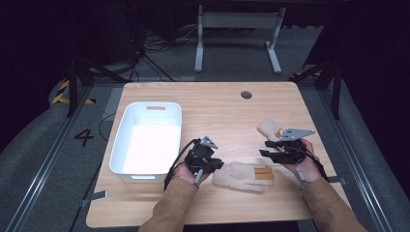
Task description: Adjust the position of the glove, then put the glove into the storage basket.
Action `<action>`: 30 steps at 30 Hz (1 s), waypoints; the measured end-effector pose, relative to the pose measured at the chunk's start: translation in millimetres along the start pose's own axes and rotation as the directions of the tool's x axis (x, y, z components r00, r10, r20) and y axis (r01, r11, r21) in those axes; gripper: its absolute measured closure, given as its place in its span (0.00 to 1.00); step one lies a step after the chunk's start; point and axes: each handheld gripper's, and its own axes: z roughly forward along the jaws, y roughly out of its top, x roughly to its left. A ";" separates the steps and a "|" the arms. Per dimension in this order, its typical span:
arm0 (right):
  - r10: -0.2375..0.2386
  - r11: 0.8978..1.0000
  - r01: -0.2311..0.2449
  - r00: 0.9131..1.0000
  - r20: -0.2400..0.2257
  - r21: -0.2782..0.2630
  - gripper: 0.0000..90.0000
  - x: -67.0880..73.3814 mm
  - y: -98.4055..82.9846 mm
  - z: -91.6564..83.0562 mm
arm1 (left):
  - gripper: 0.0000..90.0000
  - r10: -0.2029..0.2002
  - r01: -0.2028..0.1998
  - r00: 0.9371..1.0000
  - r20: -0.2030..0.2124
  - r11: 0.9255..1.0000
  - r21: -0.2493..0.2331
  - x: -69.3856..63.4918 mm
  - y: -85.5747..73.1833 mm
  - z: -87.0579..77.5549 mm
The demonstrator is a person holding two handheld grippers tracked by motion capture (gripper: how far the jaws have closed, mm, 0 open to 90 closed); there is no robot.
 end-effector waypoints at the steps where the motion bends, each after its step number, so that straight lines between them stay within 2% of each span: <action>1: 0.008 1.000 -0.008 1.000 0.010 -0.020 0.54 -1.2 -0.2 -1.3 | 0.91 0.002 -0.002 1.000 0.000 1.000 -0.002 -0.1 0.1 0.0; 3: 0.025 0.999 -0.024 1.000 0.018 -0.045 0.54 -2.6 -0.1 -3.9 | 0.91 0.003 -0.003 1.000 0.000 1.000 -0.005 0.2 0.3 -0.6; 6: 0.020 0.996 -0.017 0.999 0.033 -0.085 0.53 -3.7 -0.1 -8.3 | 0.90 0.003 -0.003 1.000 -0.004 1.000 -0.006 1.2 0.3 -1.5; 8: 0.026 0.996 -0.022 0.999 0.040 -0.088 0.54 -4.7 0.5 -10.0 | 0.90 0.001 -0.001 1.000 -0.004 1.000 -0.008 1.3 0.3 -1.7; 9: 0.078 0.995 -0.075 0.996 0.037 -0.068 0.56 -7.5 1.7 -13.2 | 0.90 -0.004 0.004 1.000 -0.005 1.000 -0.013 1.4 0.2 -2.3; 12: 0.129 0.990 -0.126 0.991 0.046 -0.059 0.57 -13.1 2.9 -17.7 | 0.90 -0.001 0.001 1.000 -0.007 1.000 -0.012 1.9 -0.2 -2.9; 19: 0.150 0.986 -0.143 0.985 0.080 -0.088 0.54 -26.4 5.5 -31.4 | 0.89 -0.011 0.011 1.000 -0.016 1.000 -0.013 3.3 -3.4 -5.7; 22: 0.168 0.983 -0.159 0.981 0.095 -0.097 0.49 -31.6 6.0 -34.3 | 0.87 -0.013 0.013 1.000 -0.018 1.000 -0.014 3.7 -4.9 -7.1; 23: 0.178 0.981 -0.166 0.976 0.124 -0.105 0.44 -37.3 6.5 -36.6 | 0.86 -0.023 0.023 1.000 -0.017 0.999 -0.023 3.8 -7.3 -8.7; 27: 0.195 0.978 -0.178 0.966 0.169 -0.111 0.39 -47.8 5.4 -38.9 | 0.84 -0.030 0.029 0.999 -0.026 0.999 -0.018 5.1 -11.4 -11.8; 29: 0.215 0.974 -0.197 0.961 0.174 -0.114 0.38 -54.0 4.6 -39.0 | 0.84 -0.034 0.034 0.999 -0.024 0.999 -0.016 5.9 -13.6 -12.9; 30: 0.215 0.974 -0.197 0.961 0.174 -0.114 0.38 -54.0 4.6 -39.0 | 0.83 -0.034 0.034 0.999 -0.024 0.999 -0.016 5.9 -13.6 -12.9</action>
